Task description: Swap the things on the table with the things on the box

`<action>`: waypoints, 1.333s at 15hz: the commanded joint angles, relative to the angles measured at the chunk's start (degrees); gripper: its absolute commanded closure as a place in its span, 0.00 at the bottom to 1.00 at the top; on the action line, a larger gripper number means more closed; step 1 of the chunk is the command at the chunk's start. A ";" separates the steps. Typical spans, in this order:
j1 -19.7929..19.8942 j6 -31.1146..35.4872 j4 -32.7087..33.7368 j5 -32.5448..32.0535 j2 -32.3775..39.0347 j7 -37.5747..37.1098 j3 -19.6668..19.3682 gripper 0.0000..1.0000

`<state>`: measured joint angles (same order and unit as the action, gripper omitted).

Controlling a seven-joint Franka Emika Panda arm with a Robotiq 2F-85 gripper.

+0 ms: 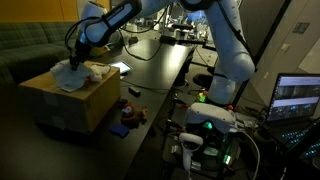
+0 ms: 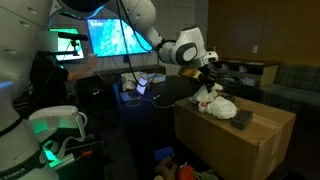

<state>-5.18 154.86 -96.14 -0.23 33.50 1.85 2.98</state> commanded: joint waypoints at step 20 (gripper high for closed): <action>4.76 -37.48 -16.99 -4.43 -30.28 7.44 -4.42 0.00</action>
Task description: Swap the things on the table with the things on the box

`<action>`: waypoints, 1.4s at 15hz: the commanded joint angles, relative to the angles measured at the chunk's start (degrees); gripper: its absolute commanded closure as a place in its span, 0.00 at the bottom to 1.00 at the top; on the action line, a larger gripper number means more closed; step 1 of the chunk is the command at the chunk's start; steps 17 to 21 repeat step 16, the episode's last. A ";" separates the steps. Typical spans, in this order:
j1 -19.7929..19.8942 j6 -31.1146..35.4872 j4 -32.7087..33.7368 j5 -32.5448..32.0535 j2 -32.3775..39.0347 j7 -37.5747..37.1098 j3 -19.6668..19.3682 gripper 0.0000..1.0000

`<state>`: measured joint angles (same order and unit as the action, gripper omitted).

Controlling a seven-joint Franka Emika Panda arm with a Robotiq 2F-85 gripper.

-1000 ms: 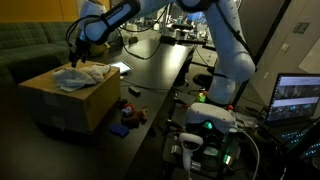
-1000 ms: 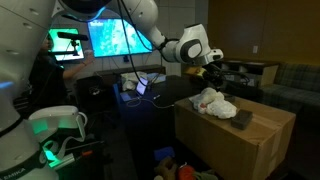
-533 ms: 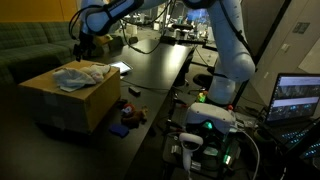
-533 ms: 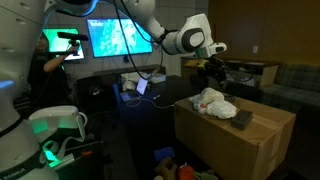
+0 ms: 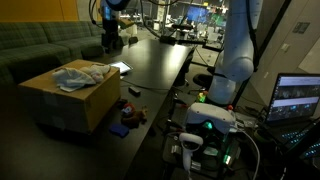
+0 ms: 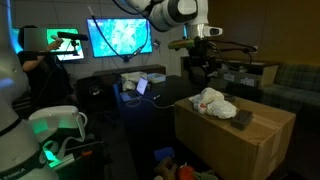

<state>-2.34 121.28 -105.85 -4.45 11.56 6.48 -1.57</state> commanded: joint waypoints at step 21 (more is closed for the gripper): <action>7.83 -10.61 -23.00 -0.02 -28.90 9.06 -6.86 0.00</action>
